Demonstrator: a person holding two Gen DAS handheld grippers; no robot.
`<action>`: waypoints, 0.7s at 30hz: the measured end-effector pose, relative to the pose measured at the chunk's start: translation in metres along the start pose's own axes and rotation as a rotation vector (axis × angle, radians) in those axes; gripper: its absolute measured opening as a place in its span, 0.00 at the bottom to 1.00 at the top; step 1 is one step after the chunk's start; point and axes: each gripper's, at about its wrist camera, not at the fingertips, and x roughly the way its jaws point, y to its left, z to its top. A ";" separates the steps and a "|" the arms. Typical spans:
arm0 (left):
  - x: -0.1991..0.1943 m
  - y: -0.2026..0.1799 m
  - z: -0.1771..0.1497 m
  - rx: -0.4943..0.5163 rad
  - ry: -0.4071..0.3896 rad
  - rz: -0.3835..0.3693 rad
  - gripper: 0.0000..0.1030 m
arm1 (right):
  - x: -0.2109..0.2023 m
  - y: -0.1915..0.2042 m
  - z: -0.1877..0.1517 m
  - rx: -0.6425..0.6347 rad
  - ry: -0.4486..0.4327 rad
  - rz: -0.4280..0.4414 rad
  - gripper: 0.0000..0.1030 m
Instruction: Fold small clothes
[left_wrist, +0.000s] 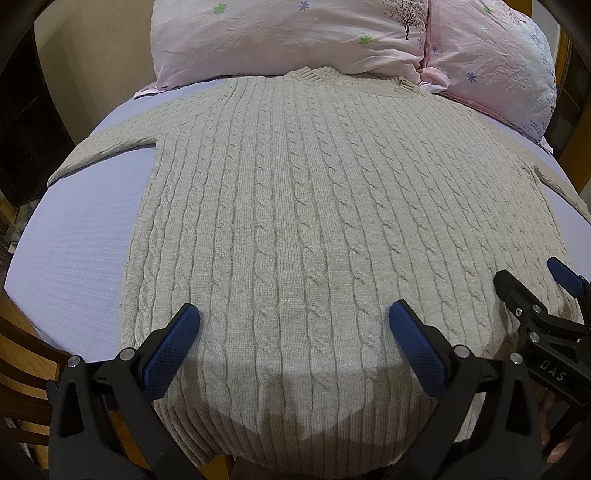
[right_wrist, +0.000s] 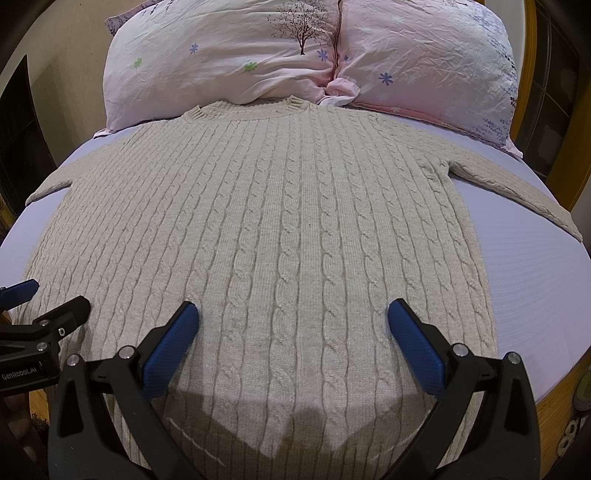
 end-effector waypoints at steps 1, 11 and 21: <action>0.000 0.000 0.000 0.000 0.000 0.000 0.99 | 0.000 0.000 0.000 0.000 0.000 0.000 0.98; 0.000 0.000 0.000 0.000 -0.001 0.000 0.99 | 0.000 0.000 0.000 0.000 0.000 -0.001 0.98; 0.000 0.000 0.000 0.000 -0.001 0.000 0.99 | 0.001 0.002 -0.001 0.000 -0.001 -0.001 0.98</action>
